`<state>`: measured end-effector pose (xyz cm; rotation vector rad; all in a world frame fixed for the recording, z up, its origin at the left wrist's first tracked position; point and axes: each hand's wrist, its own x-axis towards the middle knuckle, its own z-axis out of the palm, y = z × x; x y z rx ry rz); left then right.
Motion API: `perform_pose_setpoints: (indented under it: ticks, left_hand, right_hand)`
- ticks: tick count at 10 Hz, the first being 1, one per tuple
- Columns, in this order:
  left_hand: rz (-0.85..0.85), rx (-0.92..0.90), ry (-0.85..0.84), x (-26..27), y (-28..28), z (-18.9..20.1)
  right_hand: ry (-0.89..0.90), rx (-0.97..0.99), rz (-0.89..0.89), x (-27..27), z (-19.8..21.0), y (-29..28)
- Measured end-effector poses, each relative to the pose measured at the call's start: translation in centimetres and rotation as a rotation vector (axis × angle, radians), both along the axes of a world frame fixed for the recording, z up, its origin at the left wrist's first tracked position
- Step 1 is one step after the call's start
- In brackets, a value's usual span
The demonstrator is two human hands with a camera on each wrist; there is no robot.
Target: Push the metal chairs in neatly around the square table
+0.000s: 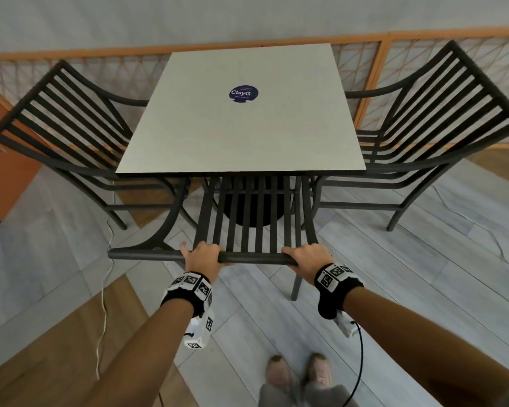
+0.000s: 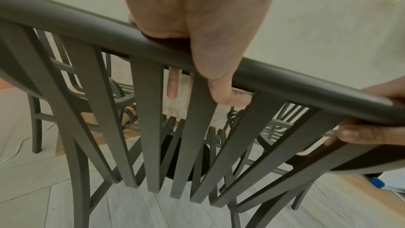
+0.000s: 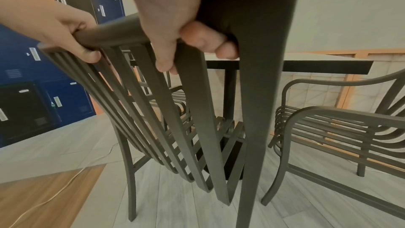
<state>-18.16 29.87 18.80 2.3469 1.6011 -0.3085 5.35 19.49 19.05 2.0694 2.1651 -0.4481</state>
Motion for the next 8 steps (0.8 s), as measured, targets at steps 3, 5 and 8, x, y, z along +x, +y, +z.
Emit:
perform_pose_setpoints:
  ticks: [3, 5, 8]
  left_hand:
    - [0.053, 0.003, -0.13, 1.1, -0.1, 0.5]
    - [0.047, 0.029, -0.226, 1.5, -1.4, 1.3]
    - [0.211, 0.23, -0.573, -2.4, -7.2, 1.0]
  right_hand:
    - [0.085, 0.019, -0.024, 1.2, 0.9, 0.5]
    - [0.164, 0.041, -0.066, 0.9, 3.1, -0.6]
    - [0.41, 0.399, -0.036, 3.2, 21.5, -2.6]
